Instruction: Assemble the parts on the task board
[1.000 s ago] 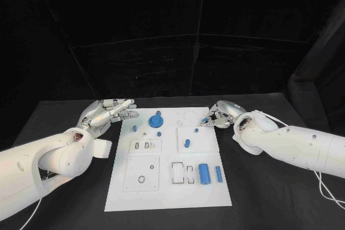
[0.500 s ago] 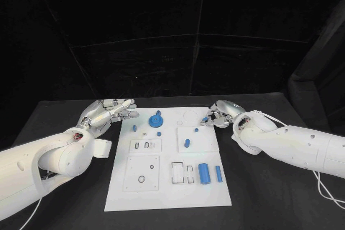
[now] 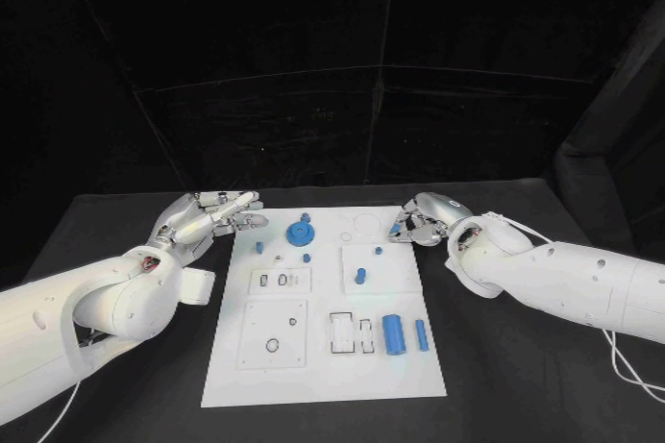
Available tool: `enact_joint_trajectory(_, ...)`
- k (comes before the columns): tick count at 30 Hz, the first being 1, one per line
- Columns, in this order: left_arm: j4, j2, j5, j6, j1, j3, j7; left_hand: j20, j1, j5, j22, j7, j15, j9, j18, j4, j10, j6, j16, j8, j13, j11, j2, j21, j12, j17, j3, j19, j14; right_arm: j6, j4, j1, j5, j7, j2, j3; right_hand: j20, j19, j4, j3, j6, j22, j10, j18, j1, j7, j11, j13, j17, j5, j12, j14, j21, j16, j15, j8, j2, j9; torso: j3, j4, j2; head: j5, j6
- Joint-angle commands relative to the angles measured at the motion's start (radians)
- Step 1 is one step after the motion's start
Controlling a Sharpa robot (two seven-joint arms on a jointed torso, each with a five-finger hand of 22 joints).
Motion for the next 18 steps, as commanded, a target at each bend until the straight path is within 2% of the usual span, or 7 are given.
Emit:
enact_joint_trajectory(1,0.001,0.0,-0.004,0.014,0.001,0.001,0.0,-0.001,0.002,-0.005,-0.002,0.005,0.0,-0.001,0.015,-0.009,0.002,0.002,-0.006,-0.007,-0.001,0.003,0.008,-0.006,-0.005,0.0,-0.001,0.008,0.005,-0.022,0.004,0.001,-0.012,0.015,0.001,0.0,-0.006,0.001,-0.006,0.024,-0.011,0.002,-0.004,-0.015,0.023,0.001,-0.002,0.025,0.141,0.02,-0.005,0.08,0.001,0.003,-0.003,0.001,0.008,-0.002,0.0002,0.0001,0.0,0.001,0.0)
enact_joint_trajectory(10,0.0,0.001,-0.004,0.015,0.001,0.001,-0.003,0.0,-0.001,-0.006,-0.002,0.009,0.001,-0.002,0.015,-0.011,-0.003,-0.003,-0.008,-0.01,-0.002,0.006,0.008,-0.008,-0.01,0.0,-0.003,0.009,0.005,-0.027,0.005,0.001,-0.013,0.023,0.0,0.0,-0.004,0.001,-0.016,0.098,-0.022,0.002,-0.006,-0.015,0.017,0.007,0.002,0.025,0.142,0.059,-0.009,0.08,0.0,0.002,0.0,-0.006,-0.008,-0.01,0.0002,-0.0003,0.0,0.0,-0.001)
enact_joint_trajectory(18,0.0,0.001,-0.004,0.017,0.001,0.001,-0.006,0.0,-0.002,-0.006,-0.002,0.01,0.001,-0.002,0.015,-0.013,-0.006,-0.006,-0.009,-0.011,-0.002,0.007,0.008,-0.009,-0.012,0.0,-0.004,0.009,0.006,-0.054,0.022,0.001,-0.011,0.046,-0.004,0.001,0.001,0.006,-0.011,0.217,-0.024,0.015,-0.004,-0.017,-0.034,0.012,0.006,0.029,0.143,0.09,-0.007,0.081,0.006,0.002,0.004,-0.012,-0.047,-0.02,0.0004,-0.0003,0.0,0.0,-0.001)
